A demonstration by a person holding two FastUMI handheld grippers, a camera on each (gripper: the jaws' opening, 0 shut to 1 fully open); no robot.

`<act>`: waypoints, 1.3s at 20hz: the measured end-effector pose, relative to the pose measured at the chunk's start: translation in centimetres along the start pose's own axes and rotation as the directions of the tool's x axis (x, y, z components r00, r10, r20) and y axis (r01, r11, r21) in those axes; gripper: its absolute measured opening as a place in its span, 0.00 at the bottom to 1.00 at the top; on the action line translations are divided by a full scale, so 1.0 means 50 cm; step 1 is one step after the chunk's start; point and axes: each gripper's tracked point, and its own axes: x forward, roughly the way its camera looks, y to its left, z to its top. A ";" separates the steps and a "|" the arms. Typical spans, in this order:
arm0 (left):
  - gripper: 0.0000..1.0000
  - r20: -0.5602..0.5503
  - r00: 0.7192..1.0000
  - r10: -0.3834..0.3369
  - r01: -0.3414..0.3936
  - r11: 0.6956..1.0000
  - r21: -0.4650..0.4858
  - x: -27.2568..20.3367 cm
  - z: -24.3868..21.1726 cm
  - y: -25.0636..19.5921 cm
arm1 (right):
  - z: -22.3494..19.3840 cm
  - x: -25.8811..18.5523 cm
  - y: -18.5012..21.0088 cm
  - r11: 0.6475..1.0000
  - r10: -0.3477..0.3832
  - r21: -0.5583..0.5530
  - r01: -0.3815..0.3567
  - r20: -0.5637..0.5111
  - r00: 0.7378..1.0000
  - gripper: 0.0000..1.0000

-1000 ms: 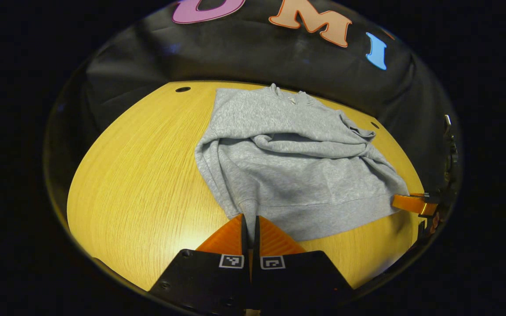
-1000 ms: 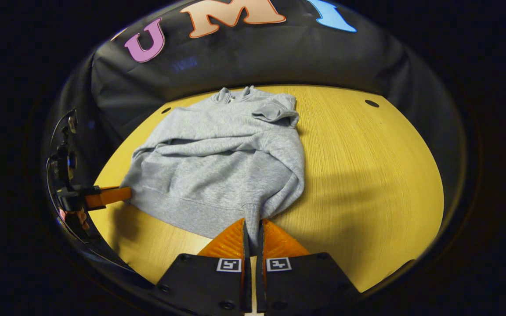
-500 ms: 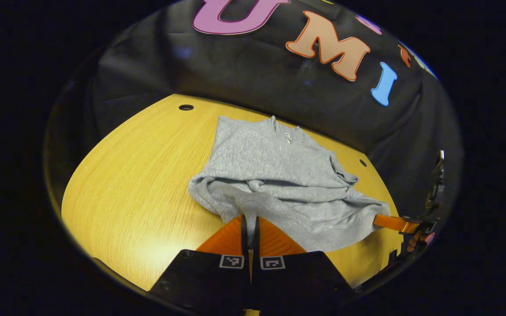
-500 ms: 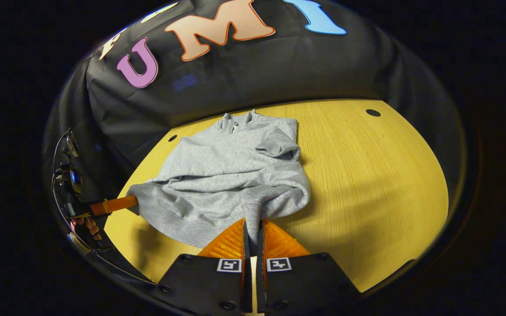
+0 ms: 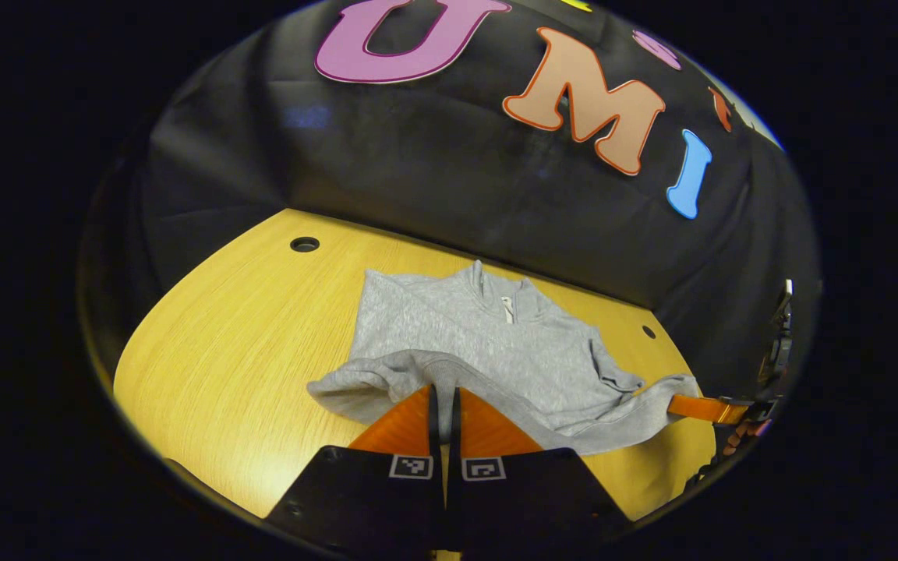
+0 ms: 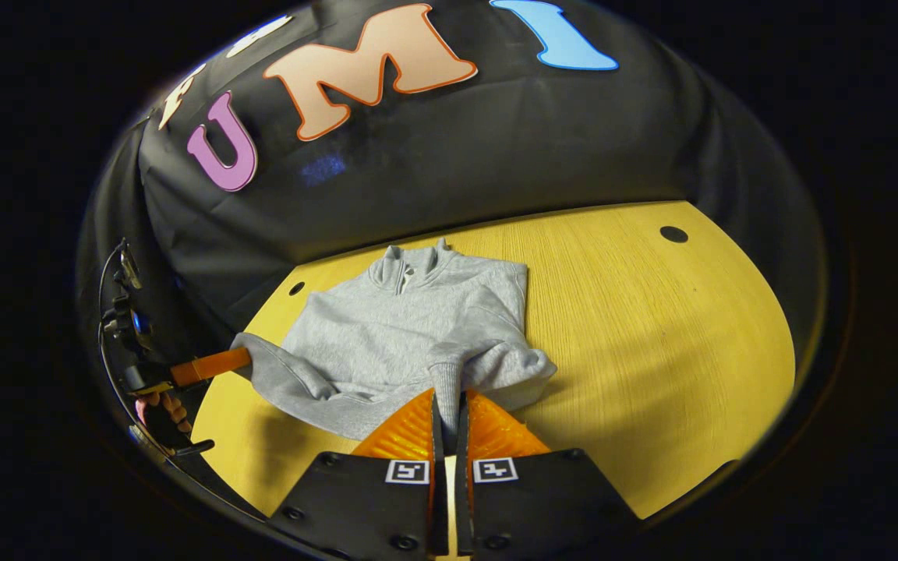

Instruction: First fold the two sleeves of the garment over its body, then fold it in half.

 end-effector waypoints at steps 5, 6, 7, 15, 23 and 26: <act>0.00 -0.034 0.999 0.041 -0.041 0.999 0.012 0.091 0.004 0.021 | 0.023 0.090 -0.031 0.998 -0.019 0.058 0.022 -0.056 0.998 0.04; 0.00 -0.055 0.997 0.054 -0.052 0.998 0.024 0.110 -0.007 0.030 | 0.019 0.109 -0.038 0.997 -0.020 0.071 0.026 -0.072 0.997 0.04; 0.00 -0.071 0.995 0.067 -0.064 0.997 0.035 0.129 -0.014 0.037 | 0.012 0.124 -0.044 0.996 -0.021 0.088 0.029 -0.091 0.996 0.06; 0.29 -0.083 0.989 0.121 -0.112 0.987 0.112 0.159 -0.023 0.058 | 0.017 0.148 -0.025 0.985 0.050 0.169 -0.031 -0.105 0.993 0.27; 0.93 0.116 0.990 0.079 -0.101 0.976 0.195 0.080 0.149 0.006 | 0.142 0.086 0.014 0.993 0.062 0.090 -0.071 0.098 0.993 0.98; 0.93 0.167 0.985 0.045 -0.083 0.970 0.228 0.029 0.188 -0.011 | 0.186 0.028 0.026 0.997 0.049 0.049 -0.059 0.186 0.981 0.97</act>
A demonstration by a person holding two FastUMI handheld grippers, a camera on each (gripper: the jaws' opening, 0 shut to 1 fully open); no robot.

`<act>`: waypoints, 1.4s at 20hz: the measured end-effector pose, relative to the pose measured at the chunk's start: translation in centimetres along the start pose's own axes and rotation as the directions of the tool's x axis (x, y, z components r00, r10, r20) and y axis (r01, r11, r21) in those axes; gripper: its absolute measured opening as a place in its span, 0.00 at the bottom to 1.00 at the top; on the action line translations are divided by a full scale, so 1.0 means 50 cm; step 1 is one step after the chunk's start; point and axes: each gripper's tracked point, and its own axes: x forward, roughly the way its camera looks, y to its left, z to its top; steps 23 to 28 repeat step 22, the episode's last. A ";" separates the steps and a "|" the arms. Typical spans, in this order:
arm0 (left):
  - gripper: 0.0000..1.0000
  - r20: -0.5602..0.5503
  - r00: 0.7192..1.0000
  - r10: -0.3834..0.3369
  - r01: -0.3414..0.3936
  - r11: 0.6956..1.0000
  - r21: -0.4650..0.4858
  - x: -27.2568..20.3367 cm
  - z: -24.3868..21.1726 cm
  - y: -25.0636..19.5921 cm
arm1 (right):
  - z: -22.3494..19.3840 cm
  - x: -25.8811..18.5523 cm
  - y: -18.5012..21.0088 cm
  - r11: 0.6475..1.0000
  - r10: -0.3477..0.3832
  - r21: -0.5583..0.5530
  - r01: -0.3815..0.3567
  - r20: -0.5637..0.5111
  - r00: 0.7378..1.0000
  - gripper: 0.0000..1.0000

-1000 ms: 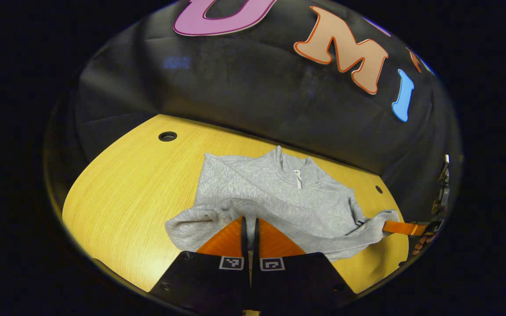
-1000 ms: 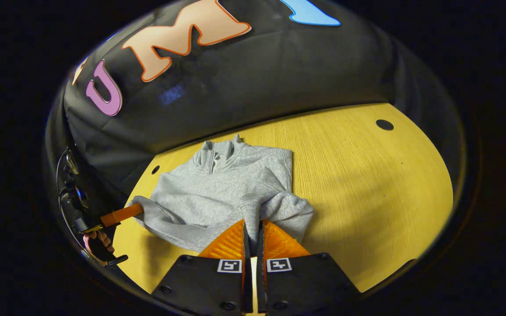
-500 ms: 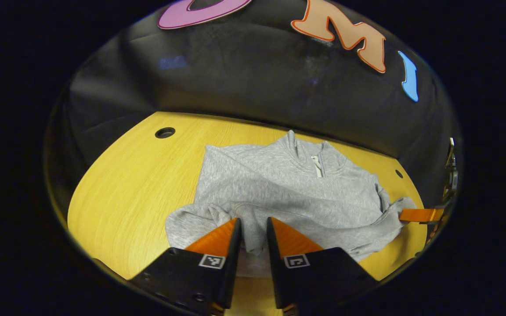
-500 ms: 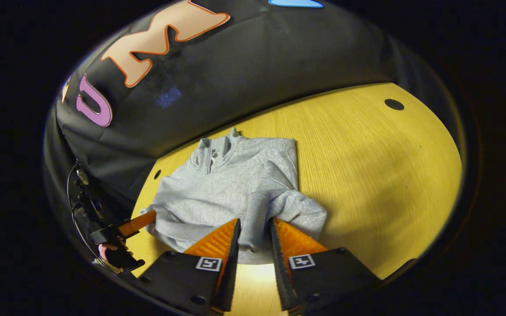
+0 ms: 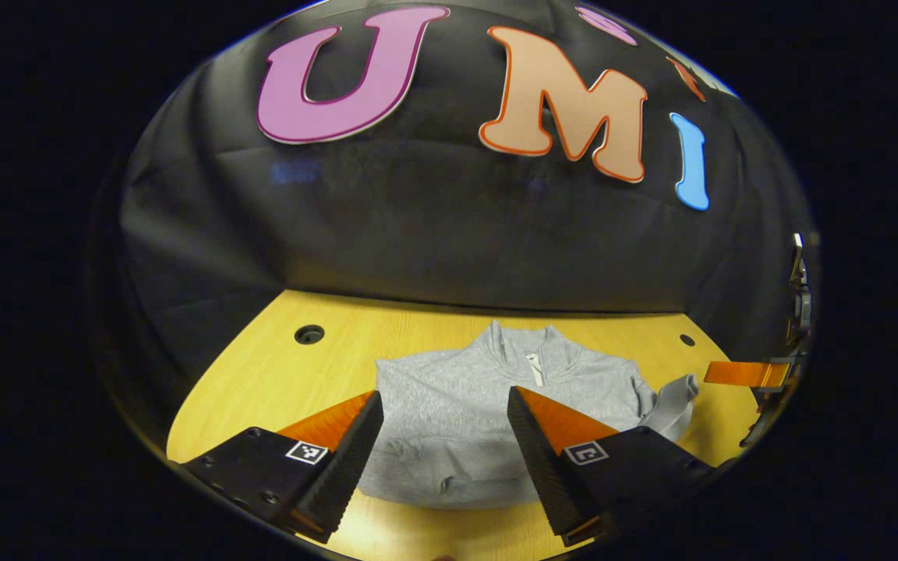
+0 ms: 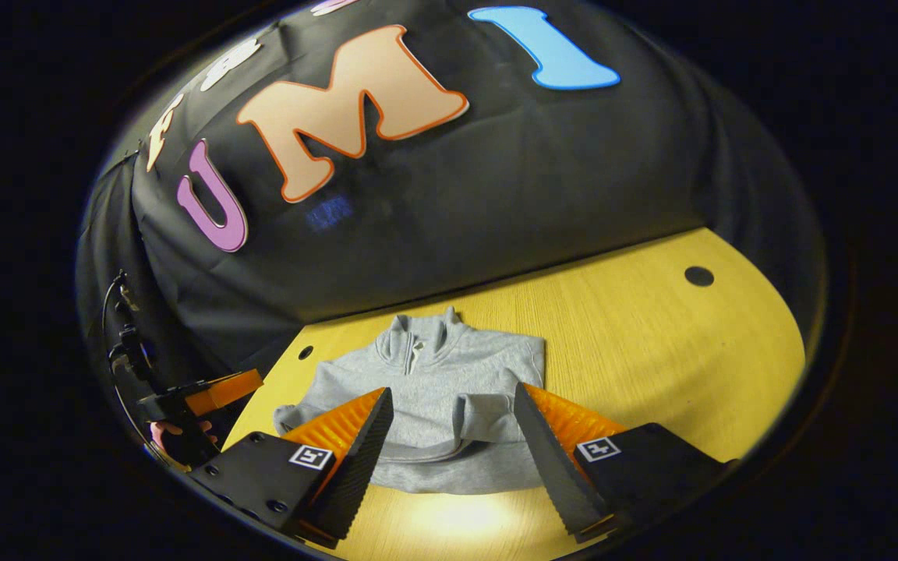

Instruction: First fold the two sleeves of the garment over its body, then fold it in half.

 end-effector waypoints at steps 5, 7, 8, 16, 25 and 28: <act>0.94 0.053 0.998 -0.034 0.035 0.999 -0.019 -0.114 0.050 0.001 | 0.058 -0.120 0.060 0.998 0.020 -0.064 -0.012 0.128 0.992 0.98; 0.93 0.067 0.996 -0.050 0.052 0.998 -0.034 -0.168 0.049 -0.001 | 0.062 -0.174 0.101 0.995 0.050 -0.095 -0.034 0.178 0.983 0.98; 0.93 0.079 0.995 -0.055 0.058 0.998 -0.031 -0.198 0.045 0.004 | 0.058 -0.201 0.122 0.993 0.063 -0.108 -0.042 0.199 0.978 0.98; 0.94 0.047 0.997 -0.065 0.067 0.997 -0.044 -0.353 -0.047 -0.004 | -0.088 -0.353 0.190 0.994 0.014 -0.106 0.006 0.183 0.983 0.98; 0.93 -0.059 0.992 -0.115 0.114 0.993 -0.019 -0.436 -0.111 -0.009 | -0.134 -0.420 0.170 0.993 -0.061 -0.093 0.078 0.169 0.984 0.98; 0.93 -0.059 0.992 -0.115 0.114 0.993 -0.019 -0.436 -0.111 -0.009 | -0.134 -0.420 0.170 0.993 -0.061 -0.093 0.078 0.169 0.984 0.98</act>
